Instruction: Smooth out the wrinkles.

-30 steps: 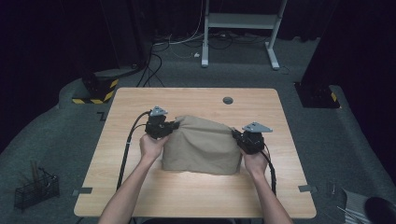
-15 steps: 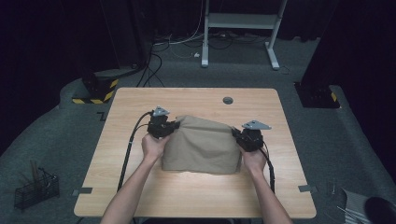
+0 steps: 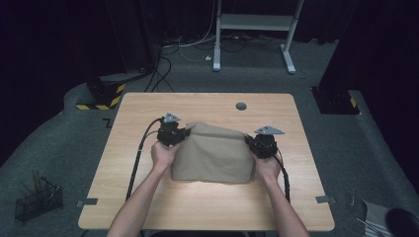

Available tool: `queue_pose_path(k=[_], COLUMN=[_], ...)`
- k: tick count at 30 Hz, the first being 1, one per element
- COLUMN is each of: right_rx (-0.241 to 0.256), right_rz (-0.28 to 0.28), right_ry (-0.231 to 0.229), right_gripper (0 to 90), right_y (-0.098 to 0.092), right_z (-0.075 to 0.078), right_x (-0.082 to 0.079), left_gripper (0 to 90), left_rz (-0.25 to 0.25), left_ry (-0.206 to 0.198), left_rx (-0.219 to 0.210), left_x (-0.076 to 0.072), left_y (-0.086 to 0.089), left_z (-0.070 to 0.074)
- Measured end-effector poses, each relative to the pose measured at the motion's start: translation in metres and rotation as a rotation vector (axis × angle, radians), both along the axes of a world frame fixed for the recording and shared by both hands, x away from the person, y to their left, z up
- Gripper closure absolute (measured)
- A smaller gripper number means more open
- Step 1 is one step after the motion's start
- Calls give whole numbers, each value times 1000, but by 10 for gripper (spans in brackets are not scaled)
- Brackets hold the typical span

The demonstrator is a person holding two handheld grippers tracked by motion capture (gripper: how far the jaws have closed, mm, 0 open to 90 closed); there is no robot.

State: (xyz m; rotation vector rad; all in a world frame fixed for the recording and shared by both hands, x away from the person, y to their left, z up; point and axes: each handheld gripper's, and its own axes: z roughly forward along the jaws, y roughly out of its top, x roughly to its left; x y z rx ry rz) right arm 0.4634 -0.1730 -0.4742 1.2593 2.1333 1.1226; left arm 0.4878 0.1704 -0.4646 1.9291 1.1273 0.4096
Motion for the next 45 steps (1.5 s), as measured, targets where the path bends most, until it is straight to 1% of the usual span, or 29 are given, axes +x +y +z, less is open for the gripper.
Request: queue_pose_path(k=[5, 7, 10, 13, 16, 19, 20, 23, 27, 29, 31, 35, 38, 41, 42, 45], right_rx=[-14, -21, -25, -33, -42, -59, -62, -59, -65, -69, -77, -67, -67, -63, -63, -58], right_rz=[-5, -6, -15, -20, -25, -22, -19, -22, -24, -28, -30, -40, -59, -59, -62, -63], right_ry=[14, 16, 33, 38, 55, 68, 72, 84, 99, 116, 129, 134, 141, 152, 153, 157], right_gripper=[864, 863, 861, 861, 861, 861, 861, 859, 843, 824, 788, 727, 649, 617, 605, 602], right_y=[1, 1, 1, 2, 3, 5, 5, 6, 7, 8, 8, 6, 6, 5, 5, 5], right_z=[-5, -7, -11, -14, -19, -23, -24, -26, -31, -34, -36, -37, -39, -40, -40, -40], right_x=[4, 6, 8, 11, 14, 15, 16, 18, 20, 21, 22, 23, 24, 24, 24, 24], left_gripper=[836, 835, 829, 825, 822, 821, 821, 818, 798, 782, 762, 714, 666, 613, 604, 597], left_rz=[5, 7, 16, 21, 29, 34, 34, 38, 48, 52, 57, 62, 68, 75, 73, 69], left_ry=[12, 13, 19, 19, 36, 48, 47, 54, 79, 91, 94, 102, 115, 122, 121, 120], left_rx=[5, 13, 11, 14, -1, -3, 3, -1, -6, -12, 1, 7, 10, 11, 20, 31], left_x=[4, 5, 7, 10, 13, 14, 14, 16, 19, 20, 20, 22, 22, 21, 19, 15], left_y=[-1, -1, -2, -2, -1, -1, -1, 0, 0, 1, 0, 0, 1, 1, 1, -2], left_z=[-4, -5, -7, -8, -12, -14, -15, -17, -21, -22, -23, -24, -25, -26, -27, -30])
